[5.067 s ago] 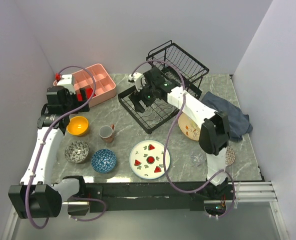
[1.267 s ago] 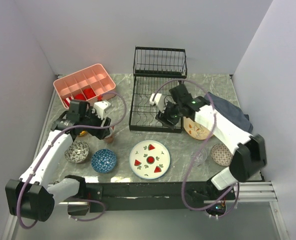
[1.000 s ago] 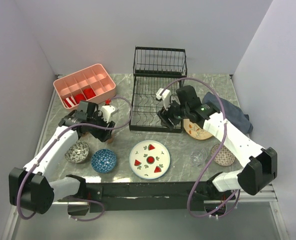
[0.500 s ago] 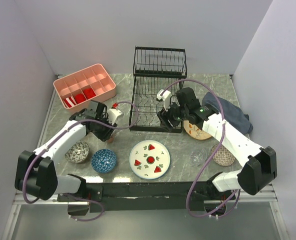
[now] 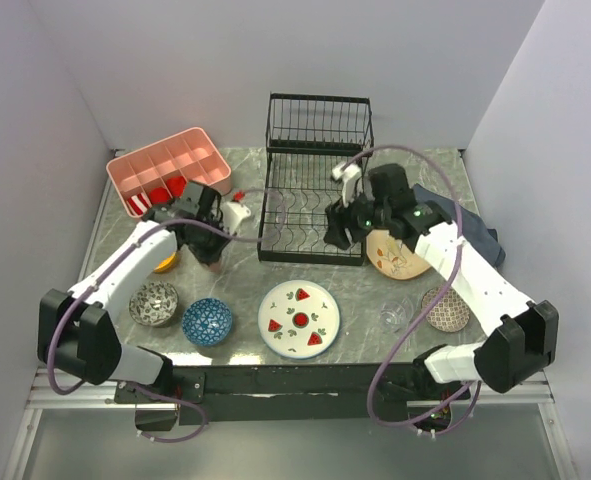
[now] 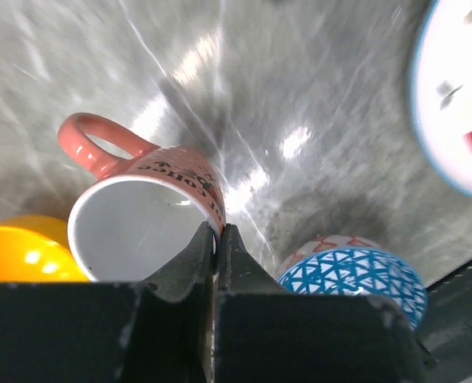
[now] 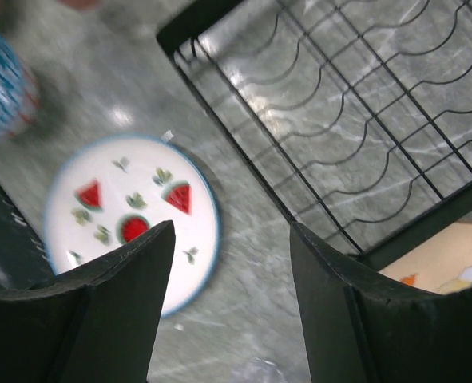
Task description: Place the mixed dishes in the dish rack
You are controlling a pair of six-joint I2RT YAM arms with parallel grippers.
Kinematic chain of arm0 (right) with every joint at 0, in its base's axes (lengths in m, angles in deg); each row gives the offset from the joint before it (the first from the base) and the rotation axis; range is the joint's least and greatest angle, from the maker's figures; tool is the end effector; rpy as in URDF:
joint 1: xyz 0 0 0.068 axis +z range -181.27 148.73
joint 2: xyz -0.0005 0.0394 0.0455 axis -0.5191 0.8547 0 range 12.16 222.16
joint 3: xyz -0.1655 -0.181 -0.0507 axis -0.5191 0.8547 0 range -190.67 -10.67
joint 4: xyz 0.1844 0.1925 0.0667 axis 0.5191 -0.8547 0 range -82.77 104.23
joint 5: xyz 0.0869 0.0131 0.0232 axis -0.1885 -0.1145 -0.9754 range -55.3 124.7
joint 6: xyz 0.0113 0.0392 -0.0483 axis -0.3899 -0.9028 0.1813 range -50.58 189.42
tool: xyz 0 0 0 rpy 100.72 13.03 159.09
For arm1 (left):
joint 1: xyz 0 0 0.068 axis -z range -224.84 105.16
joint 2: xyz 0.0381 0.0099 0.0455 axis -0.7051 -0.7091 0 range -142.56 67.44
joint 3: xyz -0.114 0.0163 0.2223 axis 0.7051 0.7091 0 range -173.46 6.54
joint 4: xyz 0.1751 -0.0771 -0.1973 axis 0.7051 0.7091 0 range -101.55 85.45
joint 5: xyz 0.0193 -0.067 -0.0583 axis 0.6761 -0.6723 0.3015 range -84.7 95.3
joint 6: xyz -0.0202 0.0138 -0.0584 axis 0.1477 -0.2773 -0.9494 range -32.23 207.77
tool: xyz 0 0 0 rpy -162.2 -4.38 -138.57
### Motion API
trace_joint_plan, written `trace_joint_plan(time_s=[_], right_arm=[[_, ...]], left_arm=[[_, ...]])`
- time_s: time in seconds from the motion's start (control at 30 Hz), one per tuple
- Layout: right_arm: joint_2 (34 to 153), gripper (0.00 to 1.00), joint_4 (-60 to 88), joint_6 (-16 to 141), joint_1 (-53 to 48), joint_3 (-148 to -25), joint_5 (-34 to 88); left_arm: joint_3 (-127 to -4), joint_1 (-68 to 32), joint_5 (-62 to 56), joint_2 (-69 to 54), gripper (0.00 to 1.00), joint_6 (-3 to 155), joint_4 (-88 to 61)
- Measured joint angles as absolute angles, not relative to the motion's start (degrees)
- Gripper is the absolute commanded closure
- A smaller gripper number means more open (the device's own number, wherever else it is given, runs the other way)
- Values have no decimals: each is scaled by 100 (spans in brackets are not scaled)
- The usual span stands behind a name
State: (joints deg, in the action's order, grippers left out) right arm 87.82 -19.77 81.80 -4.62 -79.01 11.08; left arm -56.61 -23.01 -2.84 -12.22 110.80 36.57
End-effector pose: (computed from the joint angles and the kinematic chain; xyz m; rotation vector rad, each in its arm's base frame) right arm 0.2720 0.1583 0.2951 -0.9653 2.0773 0.6012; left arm 0.2710 -0.1160 0.2239 1.0668 2.4717 -0.1854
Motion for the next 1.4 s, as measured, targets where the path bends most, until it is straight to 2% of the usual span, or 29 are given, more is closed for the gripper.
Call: trace_joint_plan(time_s=[0.13,0.23,0.3,0.6,0.73,0.87,1.0,1.4], right_arm=[[9085,31,-1995,7614,-823,-8620,413],[9450,17,-1988,7467,-986,-9249,-276],[9652,15,-1840,7177,-1096,-9468,-853],[9855,13,-87,4630,-1465,-8537,-2903],[10126,12,1872,2746,-1633,-7929,-3685],[10395,11,2912,1627,-1736,-7542,-4061],[10423,9,3791,831,-1738,-7241,-4225],[10725,9,4621,14,-1526,-7212,-4542]], left_arm=[[-6470,-2625,-856,-1161,99,11023,3864],[-6689,-3064,-1602,-935,99,10793,3528],[-6671,-3331,-2148,-754,99,10581,3257],[-6168,-3598,-5352,-820,99,8872,1241],[-5998,-3598,-6229,-1202,99,7585,-118],[-5318,-3595,-6570,-1276,99,6033,-1937],[-5124,-3442,-6640,-1346,99,5056,-2990],[-5202,-2911,-6651,-1591,99,4074,-3906]])
